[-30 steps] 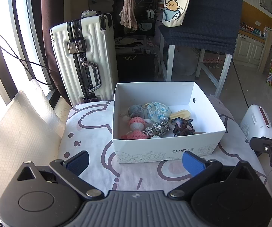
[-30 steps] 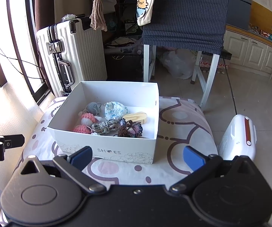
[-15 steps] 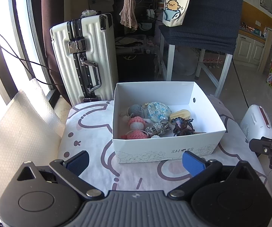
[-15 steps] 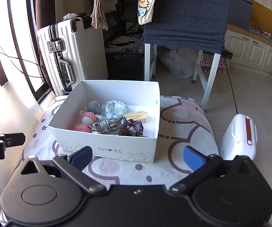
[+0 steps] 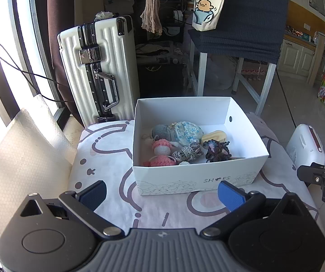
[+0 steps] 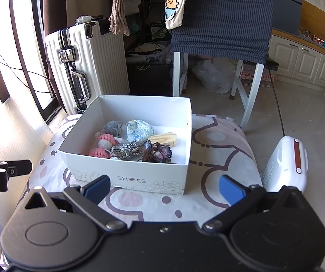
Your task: Organize objects
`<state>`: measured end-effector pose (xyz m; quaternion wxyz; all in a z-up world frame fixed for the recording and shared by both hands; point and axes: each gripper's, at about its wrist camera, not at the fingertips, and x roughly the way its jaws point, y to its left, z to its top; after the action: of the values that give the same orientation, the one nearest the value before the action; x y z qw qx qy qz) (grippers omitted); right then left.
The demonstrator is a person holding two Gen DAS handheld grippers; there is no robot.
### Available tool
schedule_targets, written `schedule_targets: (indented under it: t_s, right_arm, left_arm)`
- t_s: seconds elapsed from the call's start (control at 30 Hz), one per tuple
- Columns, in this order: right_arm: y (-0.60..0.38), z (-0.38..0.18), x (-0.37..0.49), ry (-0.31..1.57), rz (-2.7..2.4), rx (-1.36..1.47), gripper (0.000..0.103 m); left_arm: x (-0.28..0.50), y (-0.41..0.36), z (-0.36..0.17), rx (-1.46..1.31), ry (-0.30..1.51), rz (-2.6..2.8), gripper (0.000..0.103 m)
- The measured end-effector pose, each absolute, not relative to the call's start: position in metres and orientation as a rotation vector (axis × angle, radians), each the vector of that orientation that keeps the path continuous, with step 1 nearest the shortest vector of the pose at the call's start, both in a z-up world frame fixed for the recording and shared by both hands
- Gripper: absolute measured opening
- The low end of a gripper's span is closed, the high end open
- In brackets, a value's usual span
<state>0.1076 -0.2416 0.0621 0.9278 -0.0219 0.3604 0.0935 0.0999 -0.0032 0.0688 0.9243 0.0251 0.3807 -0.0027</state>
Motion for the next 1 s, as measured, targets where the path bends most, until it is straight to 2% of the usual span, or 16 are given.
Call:
schedule_targets:
  t_s: [1.0]
  right_arm:
    - [-0.2425, 0.0607, 0.1073, 0.746, 0.197, -0.041, 0.103]
  left_arm:
    - [0.0999, -0.0041, 0.0637, 0.054, 0.784, -0.011, 0.103]
